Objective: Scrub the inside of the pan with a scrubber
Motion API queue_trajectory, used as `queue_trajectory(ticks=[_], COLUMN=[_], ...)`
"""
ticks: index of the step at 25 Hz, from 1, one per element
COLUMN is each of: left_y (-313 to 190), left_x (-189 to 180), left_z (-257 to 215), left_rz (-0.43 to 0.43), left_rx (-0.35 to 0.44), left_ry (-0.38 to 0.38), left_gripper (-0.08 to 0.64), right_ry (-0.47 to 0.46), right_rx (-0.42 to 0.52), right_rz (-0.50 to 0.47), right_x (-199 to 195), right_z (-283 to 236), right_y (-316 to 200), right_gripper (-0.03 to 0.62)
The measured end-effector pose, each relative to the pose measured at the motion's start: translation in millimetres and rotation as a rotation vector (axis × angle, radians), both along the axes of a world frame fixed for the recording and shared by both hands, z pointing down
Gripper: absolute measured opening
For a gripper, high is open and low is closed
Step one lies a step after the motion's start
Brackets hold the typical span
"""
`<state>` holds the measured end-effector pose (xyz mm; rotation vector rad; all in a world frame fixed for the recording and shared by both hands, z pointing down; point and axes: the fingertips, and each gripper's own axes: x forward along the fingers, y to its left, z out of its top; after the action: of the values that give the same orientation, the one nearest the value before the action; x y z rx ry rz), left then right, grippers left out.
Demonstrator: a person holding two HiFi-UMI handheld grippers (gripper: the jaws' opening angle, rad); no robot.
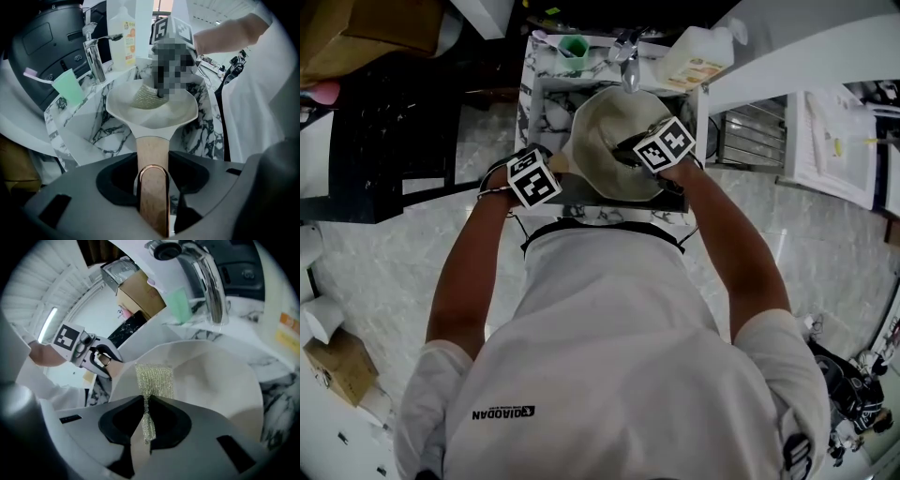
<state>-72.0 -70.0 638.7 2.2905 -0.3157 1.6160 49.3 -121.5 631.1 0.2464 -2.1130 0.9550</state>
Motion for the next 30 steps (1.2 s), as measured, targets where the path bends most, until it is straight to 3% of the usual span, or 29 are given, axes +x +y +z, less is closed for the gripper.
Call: queue_trajectory(ticks=[4, 7, 9, 14, 30], left_y=[-2, -1, -1, -2, -3], left_x=[0, 0, -1, 0, -2], left_z=[0, 1, 1, 2, 3], left_rz=[0.002, 0.001, 0.0, -0.002, -0.002], left_rx=[0.006, 0.005, 0.001, 0.001, -0.014], left_ry=[-0.002, -0.003, -0.004, -0.004, -0.005], left_gripper=[0.209, 0.209, 0.209, 0.209, 0.21], right_ry=[0.131, 0.242, 0.281, 0.357, 0.312], right_rx=[0.245, 0.401, 0.454, 0.484, 0.363], right_rz=[0.033, -0.027, -0.084, -0.223, -0.175], right_x=[9, 10, 5, -6, -23], right_z=[15, 27, 33, 56, 85], right_y=[-46, -64, -68, -71, -81], right_gripper=[0.072, 0.072, 0.071, 0.072, 0.072])
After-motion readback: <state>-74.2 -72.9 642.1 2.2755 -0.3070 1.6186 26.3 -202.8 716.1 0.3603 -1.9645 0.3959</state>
